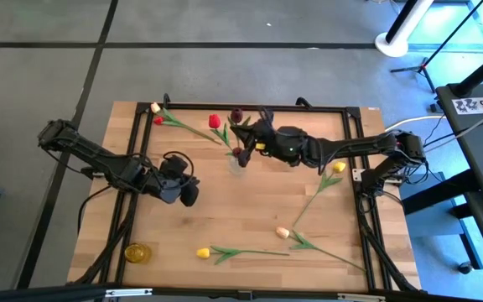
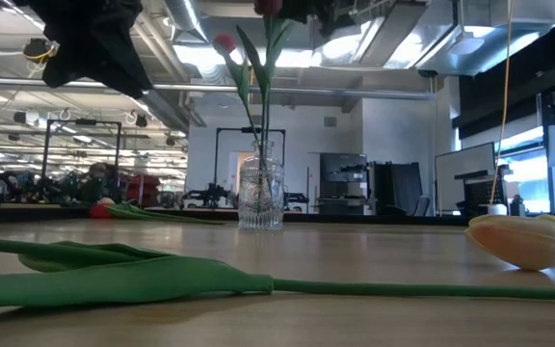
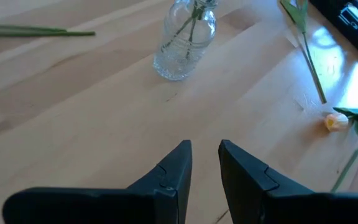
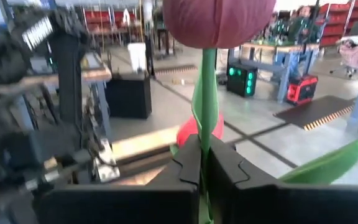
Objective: Sort flowers into vase by color
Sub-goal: Put the dark purple flower into the transparent vase, then put the red flower into the transparent vase
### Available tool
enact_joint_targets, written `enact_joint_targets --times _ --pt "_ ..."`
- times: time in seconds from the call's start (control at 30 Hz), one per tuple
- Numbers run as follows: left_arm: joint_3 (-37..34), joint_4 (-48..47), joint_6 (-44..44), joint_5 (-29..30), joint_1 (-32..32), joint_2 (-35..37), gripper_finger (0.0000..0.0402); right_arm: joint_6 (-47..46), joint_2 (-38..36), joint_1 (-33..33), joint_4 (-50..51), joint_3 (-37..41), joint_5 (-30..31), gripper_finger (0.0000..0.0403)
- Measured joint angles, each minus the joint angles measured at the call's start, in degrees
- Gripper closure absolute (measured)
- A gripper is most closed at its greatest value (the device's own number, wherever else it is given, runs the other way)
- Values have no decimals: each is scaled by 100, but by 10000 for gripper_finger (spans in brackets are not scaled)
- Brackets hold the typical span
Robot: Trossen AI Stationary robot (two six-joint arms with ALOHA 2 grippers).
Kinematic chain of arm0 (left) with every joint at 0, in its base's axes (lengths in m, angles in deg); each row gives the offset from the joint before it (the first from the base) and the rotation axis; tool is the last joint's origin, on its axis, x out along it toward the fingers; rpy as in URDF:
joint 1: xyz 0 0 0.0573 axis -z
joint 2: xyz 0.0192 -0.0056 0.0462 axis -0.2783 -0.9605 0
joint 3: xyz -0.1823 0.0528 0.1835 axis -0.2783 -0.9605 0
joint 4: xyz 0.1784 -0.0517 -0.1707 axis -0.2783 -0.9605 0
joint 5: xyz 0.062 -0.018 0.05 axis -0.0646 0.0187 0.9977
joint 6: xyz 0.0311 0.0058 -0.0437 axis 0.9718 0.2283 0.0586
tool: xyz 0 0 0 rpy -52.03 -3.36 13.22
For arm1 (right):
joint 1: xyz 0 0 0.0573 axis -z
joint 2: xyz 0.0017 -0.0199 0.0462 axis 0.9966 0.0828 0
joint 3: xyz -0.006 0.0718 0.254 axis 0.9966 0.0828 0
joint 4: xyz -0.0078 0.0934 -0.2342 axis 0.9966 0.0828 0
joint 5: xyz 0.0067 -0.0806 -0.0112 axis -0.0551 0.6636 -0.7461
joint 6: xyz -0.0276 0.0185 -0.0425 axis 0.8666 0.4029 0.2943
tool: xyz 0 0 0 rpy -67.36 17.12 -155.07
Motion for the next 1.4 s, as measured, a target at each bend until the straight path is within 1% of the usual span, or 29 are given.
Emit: enact_joint_targets --times 0.07,0.13,0.2,0.3,0.4,0.47,0.5,0.57,0.67,0.73,0.8,0.87,0.93,1.0,1.07,1.13,1.2,1.27,1.33,1.4 --pt "0 -6 -145 -57 -68 0 322 -167 -2 0 310 0 -2 383" --pt "0 -4 -184 -68 -158 0 316 -417 -2 16 651 0 -85 365" --pt "0 19 -135 -70 -278 0 303 -606 0 48 840 -9 -261 339" --pt "0 39 -59 -61 -591 0 280 -772 0 50 1470 -255 -504 294" --pt "-2 37 -36 -93 -998 0 262 -783 -34 44 2331 -697 -602 250" --pt "-4 37 17 -114 -1265 0 256 -783 -44 39 3065 -1063 -604 222" --pt "-4 29 -29 -224 -1414 0 255 -785 -44 39 3510 -1270 -612 209" --pt "-27 -109 -357 -482 -1726 0 257 -784 -44 39 4448 -1643 -759 185" --pt "-366 -137 -941 -412 -2048 -1 261 -779 -71 31 5541 -2018 -847 156" --pt "-634 -95 -1266 -447 -2310 -2 262 -787 -144 18 6077 -2169 -869 141" --pt "-896 -59 -1801 -409 -2576 -2 262 -866 -294 -54 6372 -2292 -856 132" --pt "-1058 -41 -1983 -402 -2867 -2 262 -909 -486 -156 6510 -2372 -724 127" --pt "-1086 166 -1764 -317 -3201 -2 262 -1013 -662 -296 6520 -2411 -531 126" --pt "-1086 565 -1392 -285 -3610 -4 263 -1105 -826 -413 6517 -2422 -323 125" --pt "-1084 977 -1099 -278 -4069 -74 263 -1224 -974 -495 6504 -2428 -128 125" --pt "-1084 1194 -894 -279 -4604 -166 263 -1360 -1091 -544 6511 -2429 38 125" --pt "-1082 1403 -751 -394 -5116 -313 263 -1508 -1159 -544 6526 -2430 130 125" --pt "-1085 1522 -601 -639 -5555 -521 263 -1663 -1202 -568 6574 -2430 187 125" --pt "-1084 1803 -433 -869 -5885 -785 263 -1795 -1215 -568 6608 -2430 271 125" --pt "-1082 1935 -454 -920 -6106 -1066 263 -1921 -1217 -568 6673 -2430 358 125"
